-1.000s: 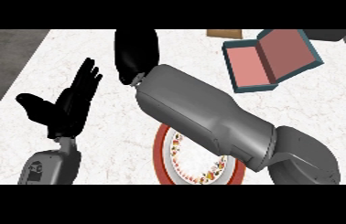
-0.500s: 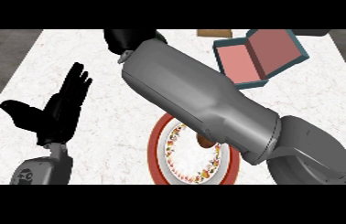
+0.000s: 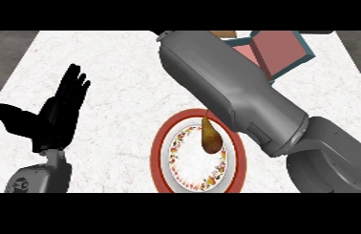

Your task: Pick the eggplant from the plate and place it in the cardboard box

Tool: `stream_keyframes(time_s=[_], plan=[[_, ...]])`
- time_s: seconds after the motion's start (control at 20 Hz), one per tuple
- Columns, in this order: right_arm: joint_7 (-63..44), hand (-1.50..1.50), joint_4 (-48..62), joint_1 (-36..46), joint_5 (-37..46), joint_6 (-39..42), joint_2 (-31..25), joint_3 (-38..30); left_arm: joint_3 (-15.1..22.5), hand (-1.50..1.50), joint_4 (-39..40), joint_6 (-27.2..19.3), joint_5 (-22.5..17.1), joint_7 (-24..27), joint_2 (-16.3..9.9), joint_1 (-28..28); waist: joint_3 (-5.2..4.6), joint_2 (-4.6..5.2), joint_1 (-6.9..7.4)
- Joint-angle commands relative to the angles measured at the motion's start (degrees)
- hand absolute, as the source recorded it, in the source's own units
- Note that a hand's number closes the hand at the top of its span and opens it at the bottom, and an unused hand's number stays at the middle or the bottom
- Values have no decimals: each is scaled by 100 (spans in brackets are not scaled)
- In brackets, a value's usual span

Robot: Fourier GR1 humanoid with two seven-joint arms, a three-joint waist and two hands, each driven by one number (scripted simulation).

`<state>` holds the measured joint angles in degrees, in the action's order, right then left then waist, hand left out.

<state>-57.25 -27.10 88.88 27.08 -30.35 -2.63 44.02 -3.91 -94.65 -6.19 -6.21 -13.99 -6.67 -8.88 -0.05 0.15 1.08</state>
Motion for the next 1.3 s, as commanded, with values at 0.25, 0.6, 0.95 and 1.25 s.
stream_keyframes(time_s=[0.25, 0.6, 0.95, 1.25], plan=[[513, 150, 1013, -301, 446, -231, -458, -251, 59, 0, 114, 34, 77, 322, 107, 151, 0, 44, 43], [1361, 150, 1470, -801, 521, -233, -730, -459, 51, 0, -2, 66, 86, 173, 40, 194, 2, 54, 55], [1799, -150, 2196, -1126, 141, 1961, -986, -666, 65, 0, -27, 153, -2, 140, 34, 104, 1, 127, 134], [2774, -150, 2120, -1655, -122, 800, -1263, -1139, -136, 0, -43, 249, -182, -26, -122, -32, 12, 127, 164]])
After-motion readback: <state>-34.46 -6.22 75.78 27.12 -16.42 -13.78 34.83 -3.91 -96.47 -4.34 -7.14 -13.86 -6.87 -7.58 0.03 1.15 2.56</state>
